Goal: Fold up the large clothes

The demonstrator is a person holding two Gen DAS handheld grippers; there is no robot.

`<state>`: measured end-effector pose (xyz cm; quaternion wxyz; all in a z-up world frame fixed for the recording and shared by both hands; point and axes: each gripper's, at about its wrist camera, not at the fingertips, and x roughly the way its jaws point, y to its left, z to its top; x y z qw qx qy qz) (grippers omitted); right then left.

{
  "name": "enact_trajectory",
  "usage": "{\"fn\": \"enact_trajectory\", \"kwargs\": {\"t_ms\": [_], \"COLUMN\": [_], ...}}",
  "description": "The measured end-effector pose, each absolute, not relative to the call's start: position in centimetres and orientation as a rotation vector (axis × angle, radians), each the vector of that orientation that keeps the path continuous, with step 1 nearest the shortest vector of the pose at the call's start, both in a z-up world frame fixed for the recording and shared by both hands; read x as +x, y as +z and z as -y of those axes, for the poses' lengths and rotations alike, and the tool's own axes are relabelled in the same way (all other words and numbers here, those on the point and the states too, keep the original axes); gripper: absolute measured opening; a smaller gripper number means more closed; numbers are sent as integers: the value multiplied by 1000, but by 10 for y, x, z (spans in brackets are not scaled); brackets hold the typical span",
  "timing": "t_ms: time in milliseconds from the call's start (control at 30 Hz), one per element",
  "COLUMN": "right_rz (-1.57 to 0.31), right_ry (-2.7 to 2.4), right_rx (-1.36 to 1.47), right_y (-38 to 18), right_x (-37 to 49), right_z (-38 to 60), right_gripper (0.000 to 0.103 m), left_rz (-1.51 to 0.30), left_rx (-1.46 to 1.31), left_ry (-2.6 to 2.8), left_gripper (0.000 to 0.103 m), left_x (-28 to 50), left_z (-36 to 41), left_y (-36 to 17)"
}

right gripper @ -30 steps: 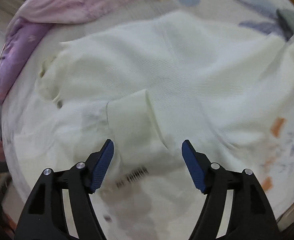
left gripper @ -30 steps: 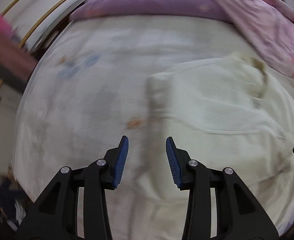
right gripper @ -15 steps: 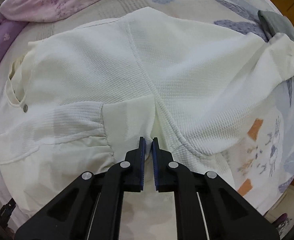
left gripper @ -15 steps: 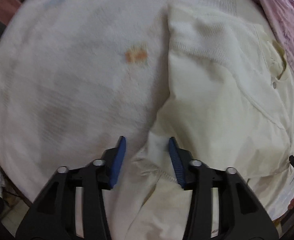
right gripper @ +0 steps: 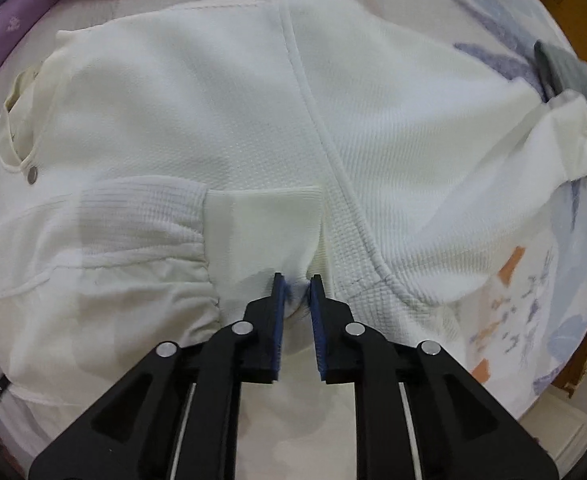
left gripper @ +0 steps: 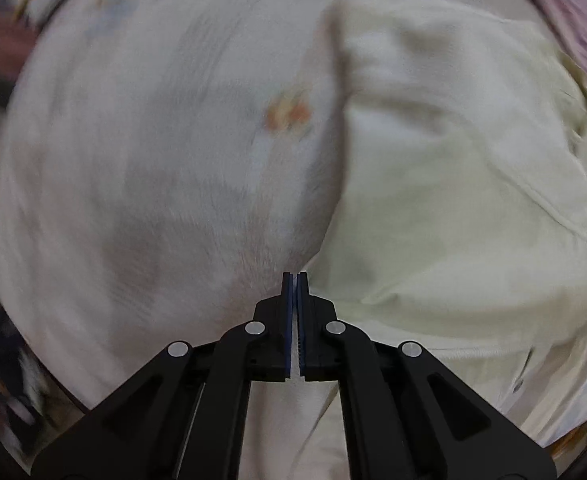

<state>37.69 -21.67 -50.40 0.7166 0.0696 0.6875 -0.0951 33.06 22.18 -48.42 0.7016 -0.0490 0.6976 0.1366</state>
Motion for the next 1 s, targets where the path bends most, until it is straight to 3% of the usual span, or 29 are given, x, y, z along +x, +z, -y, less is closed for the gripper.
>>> {"fn": "enact_trajectory", "kwargs": {"t_ms": [100, 200, 233, 333, 367, 467, 567, 733, 867, 1000], "right_rz": [-1453, -1383, -1368, -1401, -1419, -1513, -1514, -1568, -1625, -1652], "right_ry": [-190, -121, -69, 45, 61, 71, 73, 185, 159, 168], "right_rx": [119, 140, 165, 213, 229, 214, 143, 131, 77, 171], "right_y": [-476, -459, -456, -478, -484, -537, -534, -496, -534, -508], "right_x": [376, 376, 380, 399, 407, 426, 425, 389, 360, 349], "right_z": [211, 200, 194, 174, 167, 149, 144, 125, 119, 120], "right_gripper": [38, 40, 39, 18, 17, 14, 14, 16, 14, 15], "left_rz": [-1476, -1399, -1380, -1351, -1358, -1426, -1431, -1483, -1605, -1607], "left_rx": [-52, -75, -71, -45, -50, -33, 68, 46, -38, -17], "left_ry": [264, 205, 191, 154, 149, 193, 190, 183, 179, 188], "left_gripper": [2, 2, 2, 1, 1, 1, 0, 0, 0, 0], "left_x": [345, 377, 387, 428, 440, 477, 480, 417, 360, 331], "left_z": [-213, -205, -200, -191, -195, -192, -179, -187, -195, -193], "left_y": [-453, -440, -444, -479, -492, -545, -536, -507, -532, -526]}}
